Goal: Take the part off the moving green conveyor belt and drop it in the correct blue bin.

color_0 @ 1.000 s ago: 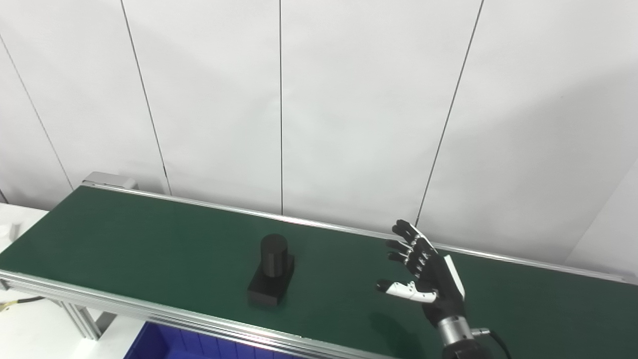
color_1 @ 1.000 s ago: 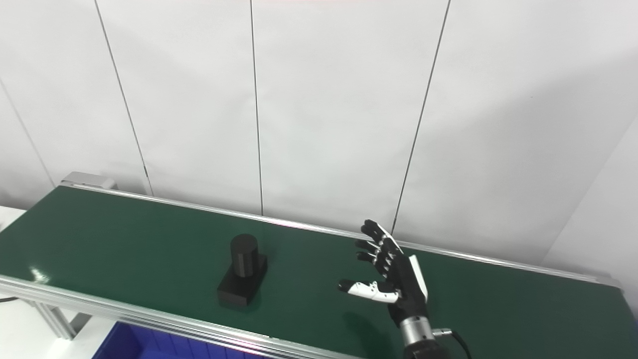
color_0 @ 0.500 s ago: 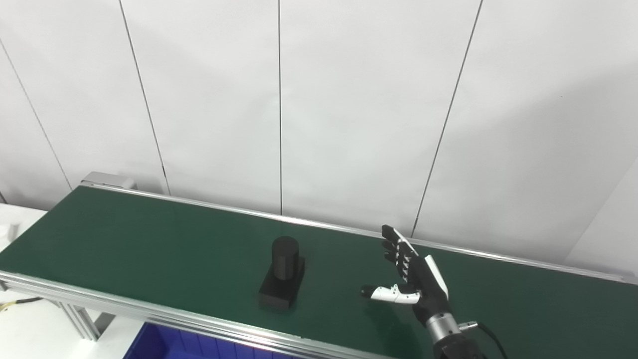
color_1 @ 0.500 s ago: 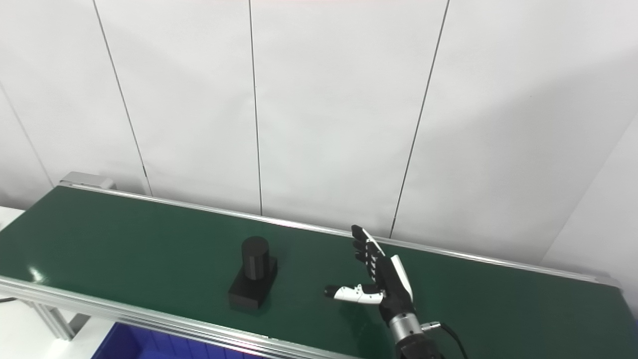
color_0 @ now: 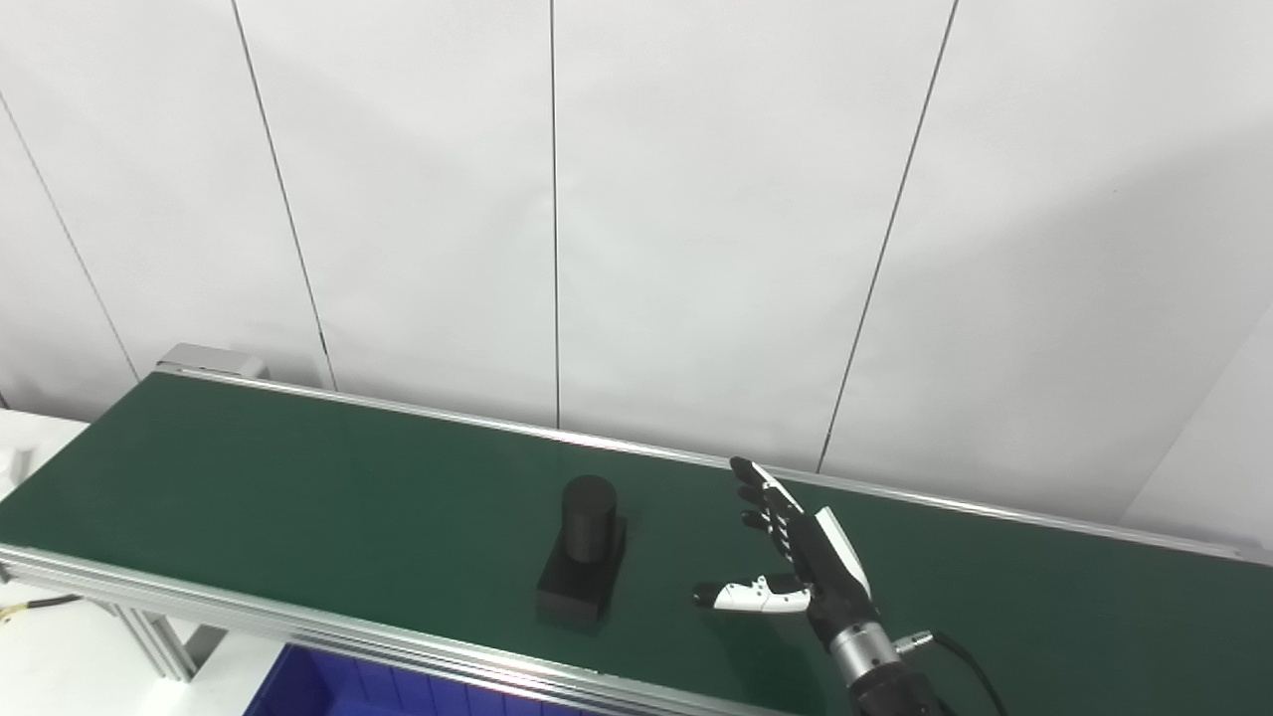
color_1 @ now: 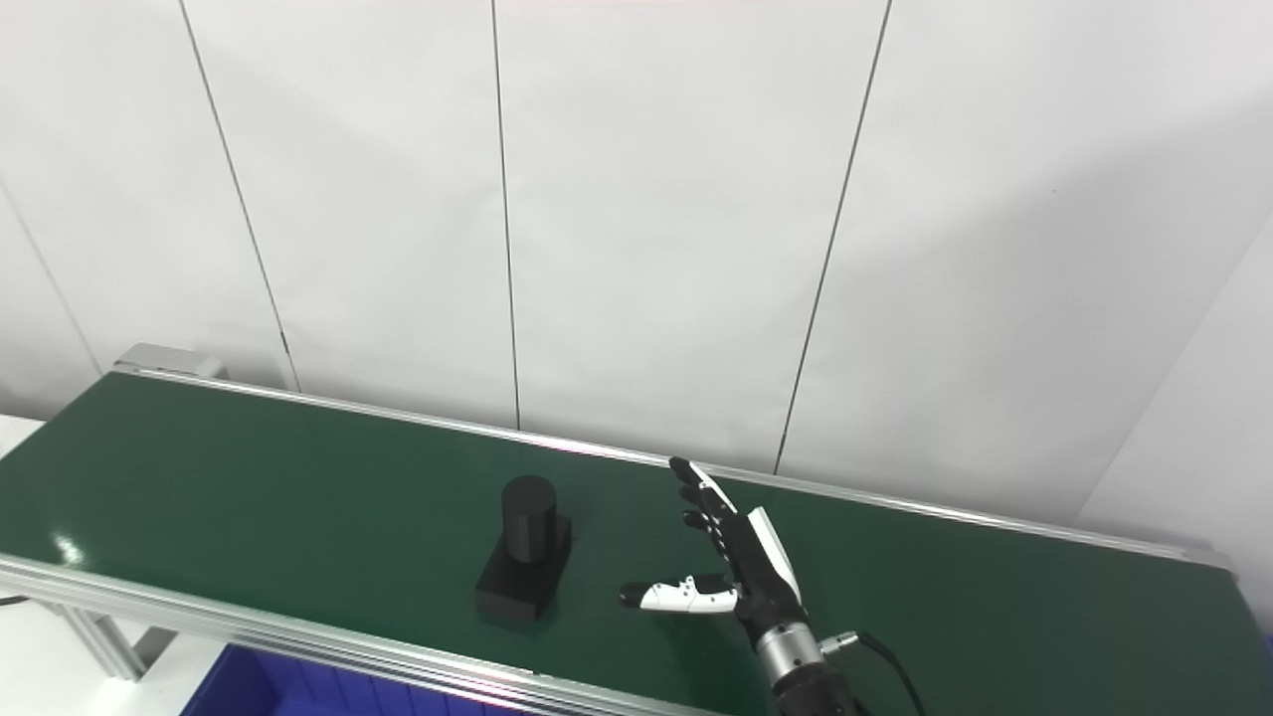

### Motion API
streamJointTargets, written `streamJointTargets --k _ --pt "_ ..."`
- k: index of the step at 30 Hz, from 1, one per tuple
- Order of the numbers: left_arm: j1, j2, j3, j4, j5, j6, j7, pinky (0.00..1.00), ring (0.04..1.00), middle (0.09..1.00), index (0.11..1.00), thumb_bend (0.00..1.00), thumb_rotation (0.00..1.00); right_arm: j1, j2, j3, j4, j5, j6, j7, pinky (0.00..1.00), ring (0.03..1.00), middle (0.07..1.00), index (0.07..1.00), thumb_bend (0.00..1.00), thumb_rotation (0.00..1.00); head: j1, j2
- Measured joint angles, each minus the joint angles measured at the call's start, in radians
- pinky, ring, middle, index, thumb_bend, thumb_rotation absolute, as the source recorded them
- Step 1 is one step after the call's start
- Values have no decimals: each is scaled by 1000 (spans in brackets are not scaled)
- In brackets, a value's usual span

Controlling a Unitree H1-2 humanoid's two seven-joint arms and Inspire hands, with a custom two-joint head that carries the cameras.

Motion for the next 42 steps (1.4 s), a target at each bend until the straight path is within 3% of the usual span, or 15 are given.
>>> streamJointTargets --k 6,11,19,28,42 --pt "4 -1 0 -4 4 0 8 691 773 811 803 934 224 -1 -6 19 31 -43 0 -26 924 965 955 902 1000 298 0 2" --pt "8 -4 -2 -17 3 0 8 675 757 799 800 931 220 -15 -9 28 87 -68 0 -35 911 961 958 903 986 284 2 3" --pt "11 -5 -6 -26 3 0 8 674 750 794 800 931 220 -42 0 -38 139 10 0 -4 919 948 971 916 980 266 -3 5" --pt "14 -7 -6 -30 3 0 8 694 769 807 802 933 228 -50 -1 -62 157 17 15 3 809 872 913 914 982 267 -2 11" --pt "19 -14 -1 -31 3 0 8 690 766 805 805 935 229 -65 1 -63 154 -6 45 -40 747 829 892 884 951 227 -2 12"
